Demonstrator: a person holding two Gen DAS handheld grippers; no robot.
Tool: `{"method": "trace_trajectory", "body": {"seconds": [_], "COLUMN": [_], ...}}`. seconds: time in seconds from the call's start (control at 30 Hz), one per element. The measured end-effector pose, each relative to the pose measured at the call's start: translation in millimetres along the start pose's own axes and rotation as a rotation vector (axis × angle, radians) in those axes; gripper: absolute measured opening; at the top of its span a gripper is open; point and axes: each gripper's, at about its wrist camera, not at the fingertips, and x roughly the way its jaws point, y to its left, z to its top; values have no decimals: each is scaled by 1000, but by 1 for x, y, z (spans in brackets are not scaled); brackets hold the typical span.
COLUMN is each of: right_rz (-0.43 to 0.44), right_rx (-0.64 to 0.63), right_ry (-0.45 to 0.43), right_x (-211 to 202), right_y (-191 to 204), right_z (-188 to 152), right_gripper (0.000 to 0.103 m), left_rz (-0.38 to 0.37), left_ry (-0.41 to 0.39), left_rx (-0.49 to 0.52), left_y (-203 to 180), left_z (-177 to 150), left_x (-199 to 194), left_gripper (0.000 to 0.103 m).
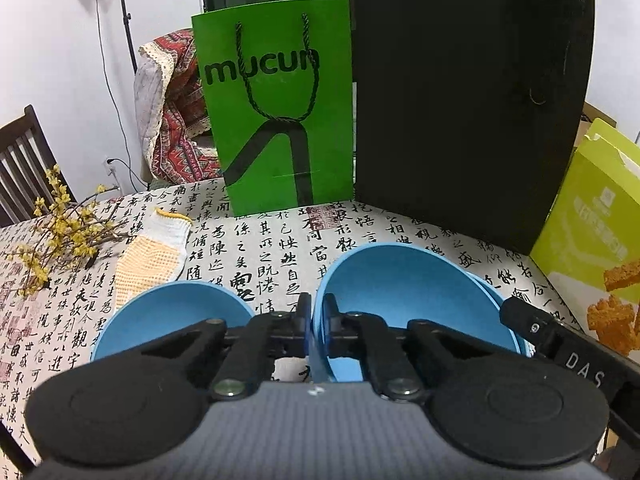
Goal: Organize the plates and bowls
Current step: 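Close the left gripper on a blue bowl rim while the right closes on another, then lift the gripped blue bowls off the tablecloth with both grippers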
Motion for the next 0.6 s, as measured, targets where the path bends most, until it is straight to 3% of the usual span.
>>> {"method": "trace_trajectory", "body": {"seconds": [0.6], "right_rz": [18], "right_rx": [-17], "right_ry": [5], "right_x": [-1], "right_y": [3], "right_z": [1], "right_gripper": [22], "left_rz": [-32], "left_ry": [-6], "left_rx": [-16], "left_y": [2], "left_z": [2], "left_x": [-1], "left_gripper": [7]}}
